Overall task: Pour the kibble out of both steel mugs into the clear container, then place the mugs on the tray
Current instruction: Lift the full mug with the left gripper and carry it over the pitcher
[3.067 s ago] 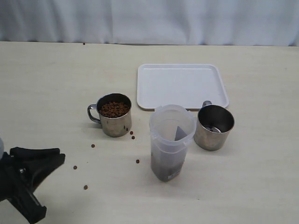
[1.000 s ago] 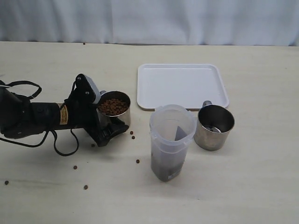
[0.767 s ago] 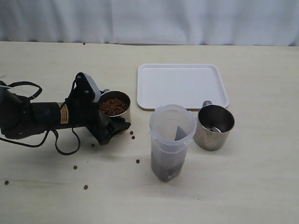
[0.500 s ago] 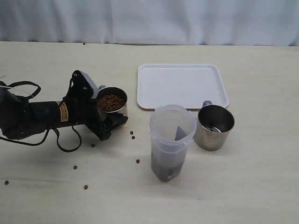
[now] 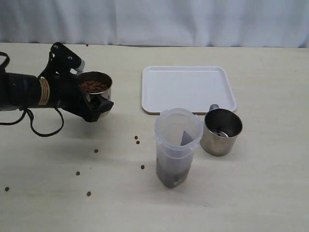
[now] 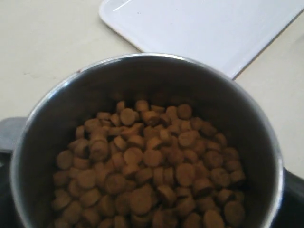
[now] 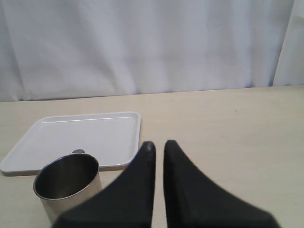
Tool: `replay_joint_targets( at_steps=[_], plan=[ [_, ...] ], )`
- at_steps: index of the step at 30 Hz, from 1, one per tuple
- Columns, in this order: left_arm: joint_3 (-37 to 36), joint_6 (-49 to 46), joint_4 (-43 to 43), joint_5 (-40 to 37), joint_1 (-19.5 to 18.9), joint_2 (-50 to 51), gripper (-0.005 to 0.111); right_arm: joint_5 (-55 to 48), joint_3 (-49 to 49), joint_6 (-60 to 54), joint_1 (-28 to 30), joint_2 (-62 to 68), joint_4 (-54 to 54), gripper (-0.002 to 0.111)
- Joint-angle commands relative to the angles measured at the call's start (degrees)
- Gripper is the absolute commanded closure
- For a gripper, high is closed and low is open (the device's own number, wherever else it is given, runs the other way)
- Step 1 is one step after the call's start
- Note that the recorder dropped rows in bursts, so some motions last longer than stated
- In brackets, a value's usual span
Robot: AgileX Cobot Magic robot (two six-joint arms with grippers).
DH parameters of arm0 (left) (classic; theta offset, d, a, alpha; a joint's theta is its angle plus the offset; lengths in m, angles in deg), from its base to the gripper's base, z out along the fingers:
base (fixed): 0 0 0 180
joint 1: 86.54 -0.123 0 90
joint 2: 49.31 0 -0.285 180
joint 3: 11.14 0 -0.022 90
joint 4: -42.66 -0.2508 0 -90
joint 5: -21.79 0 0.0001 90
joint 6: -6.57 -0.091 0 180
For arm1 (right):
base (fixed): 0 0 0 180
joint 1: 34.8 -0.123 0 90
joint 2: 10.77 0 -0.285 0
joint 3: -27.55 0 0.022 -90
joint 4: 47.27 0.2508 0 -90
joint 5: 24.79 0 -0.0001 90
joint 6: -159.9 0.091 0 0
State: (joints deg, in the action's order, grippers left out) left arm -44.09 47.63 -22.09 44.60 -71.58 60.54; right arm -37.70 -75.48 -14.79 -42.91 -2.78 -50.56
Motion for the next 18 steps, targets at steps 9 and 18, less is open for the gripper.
replay_joint_targets(
  at_steps=[9,18],
  plan=[
    [-0.7,4.2,-3.4,-26.4,24.5,-19.1,0.107,-0.2,0.2,-0.1,0.3,-0.2,-0.6,0.103],
    [5.0,4.2,-4.8,-42.4,35.5,-19.1,0.107,-0.2,0.2,-0.1,0.3,-0.2,-0.6,0.103]
  ],
)
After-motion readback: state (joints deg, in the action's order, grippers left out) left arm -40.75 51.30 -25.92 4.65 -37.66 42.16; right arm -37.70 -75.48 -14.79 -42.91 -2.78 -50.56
